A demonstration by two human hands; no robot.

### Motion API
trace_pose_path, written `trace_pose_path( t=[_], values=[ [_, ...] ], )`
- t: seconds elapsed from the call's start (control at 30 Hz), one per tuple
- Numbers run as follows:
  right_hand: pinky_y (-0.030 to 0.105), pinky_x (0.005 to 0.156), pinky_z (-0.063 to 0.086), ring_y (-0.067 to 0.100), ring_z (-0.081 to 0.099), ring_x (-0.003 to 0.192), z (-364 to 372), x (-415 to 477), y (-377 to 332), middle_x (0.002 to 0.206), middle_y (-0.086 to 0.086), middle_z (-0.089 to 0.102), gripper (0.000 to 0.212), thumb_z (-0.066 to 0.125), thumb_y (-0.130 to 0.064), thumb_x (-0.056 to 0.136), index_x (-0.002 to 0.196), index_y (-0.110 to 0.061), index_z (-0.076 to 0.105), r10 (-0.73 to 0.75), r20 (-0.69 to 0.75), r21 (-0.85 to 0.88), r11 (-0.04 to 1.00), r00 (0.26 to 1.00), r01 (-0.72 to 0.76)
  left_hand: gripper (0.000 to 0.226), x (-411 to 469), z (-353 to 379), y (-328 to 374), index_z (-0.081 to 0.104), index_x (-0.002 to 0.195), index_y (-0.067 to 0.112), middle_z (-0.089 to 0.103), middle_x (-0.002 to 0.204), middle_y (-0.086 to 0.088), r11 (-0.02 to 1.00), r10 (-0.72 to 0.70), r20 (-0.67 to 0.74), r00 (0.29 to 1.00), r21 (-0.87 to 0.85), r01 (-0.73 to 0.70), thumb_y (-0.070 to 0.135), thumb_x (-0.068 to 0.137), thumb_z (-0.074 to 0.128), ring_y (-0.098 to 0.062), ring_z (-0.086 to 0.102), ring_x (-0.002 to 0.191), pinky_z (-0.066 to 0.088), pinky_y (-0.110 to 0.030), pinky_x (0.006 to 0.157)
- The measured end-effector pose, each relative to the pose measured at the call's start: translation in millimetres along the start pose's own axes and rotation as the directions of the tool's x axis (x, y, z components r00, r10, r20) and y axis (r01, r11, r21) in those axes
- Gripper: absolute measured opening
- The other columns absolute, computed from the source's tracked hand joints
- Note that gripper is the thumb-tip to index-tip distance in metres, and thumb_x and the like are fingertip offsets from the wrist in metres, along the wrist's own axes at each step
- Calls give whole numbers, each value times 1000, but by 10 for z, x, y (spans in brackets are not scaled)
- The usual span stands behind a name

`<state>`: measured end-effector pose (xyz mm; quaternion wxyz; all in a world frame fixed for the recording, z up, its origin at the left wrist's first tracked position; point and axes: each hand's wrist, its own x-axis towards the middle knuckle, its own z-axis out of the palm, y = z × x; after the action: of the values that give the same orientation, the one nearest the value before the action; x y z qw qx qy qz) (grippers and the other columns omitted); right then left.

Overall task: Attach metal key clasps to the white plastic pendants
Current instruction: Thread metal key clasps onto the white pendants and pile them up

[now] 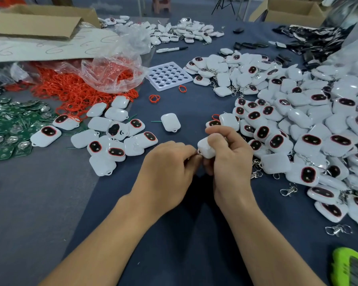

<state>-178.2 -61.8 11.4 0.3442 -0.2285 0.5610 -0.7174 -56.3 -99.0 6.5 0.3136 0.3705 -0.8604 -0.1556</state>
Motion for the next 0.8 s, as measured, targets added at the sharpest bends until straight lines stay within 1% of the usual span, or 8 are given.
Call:
trace_pose_path(
  t=[0.2, 0.3, 0.43, 0.53, 0.63, 0.7, 0.73, 0.8],
  values=[
    [23, 39, 32, 15, 49, 45, -54, 7, -46, 70, 12, 63, 24, 55, -6, 99, 91, -13, 76, 193, 68, 162, 966, 979, -202, 26, 96, -72, 30, 80, 77, 25, 68, 64, 7, 772, -191, 241, 952, -562, 297, 24, 96, 62, -16, 56, 61, 48, -27, 62],
    [23, 45, 39, 14, 49, 52, -34, -9, -33, 70, 4, 62, 28, 58, -4, 93, 81, -21, 77, 109, 12, 41, 993, 994, -110, 33, 62, -38, -18, 73, 73, 13, 64, 66, -7, 900, -165, 169, 972, -376, 219, 36, 91, 59, -28, 56, 68, 46, -44, 67],
    [20, 55, 45, 6, 50, 55, -27, -130, 46, 59, -13, 58, 18, 63, -18, 78, 82, -31, 75, -205, 73, -349, 912, 976, 217, 29, 47, -44, -53, 54, 60, 16, 54, 57, 0, 990, 89, 97, 991, 98, -99, 14, 84, 71, -19, 39, 57, 28, -31, 56],
    [32, 56, 49, 12, 55, 56, -37, -127, 33, 61, -7, 64, 16, 64, -21, 76, 83, -31, 74, -95, 39, -277, 956, 995, 102, 36, 54, 9, -62, 46, 62, 22, 50, 58, 2, 987, 49, 84, 995, 149, -61, 19, 90, 69, -21, 41, 59, 26, -32, 58],
    [29, 50, 48, 16, 58, 58, -62, -35, -53, 68, -4, 68, 20, 62, -12, 84, 84, -27, 76, 7, 58, -298, 955, 998, 10, 20, 39, 50, -77, 67, 76, 21, 53, 65, 10, 996, -83, 74, 994, 26, 81, 34, 91, 69, -15, 48, 68, 37, -33, 62],
    [24, 46, 46, 16, 59, 55, -133, 67, -162, 78, 3, 71, 24, 57, -2, 95, 96, -17, 76, 80, 112, -126, 990, 990, -66, 15, 62, -8, -88, 75, 96, 32, 57, 72, 13, 987, -142, 33, 989, -66, 144, 36, 82, 79, -11, 50, 75, 40, -27, 68],
    [23, 49, 48, 16, 62, 59, -199, 110, -231, 89, 8, 73, 22, 54, -3, 100, 105, -12, 73, 124, 176, 122, 982, 977, -146, 27, 73, -43, -116, 75, 106, 33, 59, 77, 14, 985, -155, -4, 988, -77, 155, 34, 80, 82, -11, 52, 79, 40, -25, 73],
    [25, 71, 56, 15, 73, 90, -432, 206, -342, 121, 8, 71, 25, 57, -17, 104, 128, -12, 64, 102, 319, 657, 693, 942, -297, 41, 95, -95, -205, 73, 118, 26, 66, 93, 9, 983, -171, -119, 978, 45, 177, 27, 78, 82, -18, 56, 92, 41, -30, 86]
  ],
)
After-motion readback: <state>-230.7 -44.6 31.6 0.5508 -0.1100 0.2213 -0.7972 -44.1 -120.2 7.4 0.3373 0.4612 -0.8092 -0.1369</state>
